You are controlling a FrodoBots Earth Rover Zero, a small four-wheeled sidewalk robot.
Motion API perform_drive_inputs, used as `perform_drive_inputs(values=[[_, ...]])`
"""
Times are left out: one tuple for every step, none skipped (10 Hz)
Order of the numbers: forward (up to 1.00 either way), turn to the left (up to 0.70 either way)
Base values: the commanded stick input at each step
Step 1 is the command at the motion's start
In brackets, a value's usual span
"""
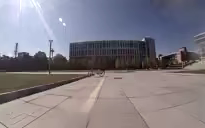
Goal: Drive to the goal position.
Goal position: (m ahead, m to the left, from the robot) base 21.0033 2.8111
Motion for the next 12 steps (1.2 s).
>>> perform_drive_inputs(values=[[0.06, 0.00], [0.06, 0.00], [0.06, 0.00], [0.06, 0.00], [0.06, 0.00], [0.06, 0.00], [0.06, 0.00], [0.06, 0.00], [0.06, 0.00], [0.06, 0.00], [0.06, 0.00], [0.06, 0.00]])
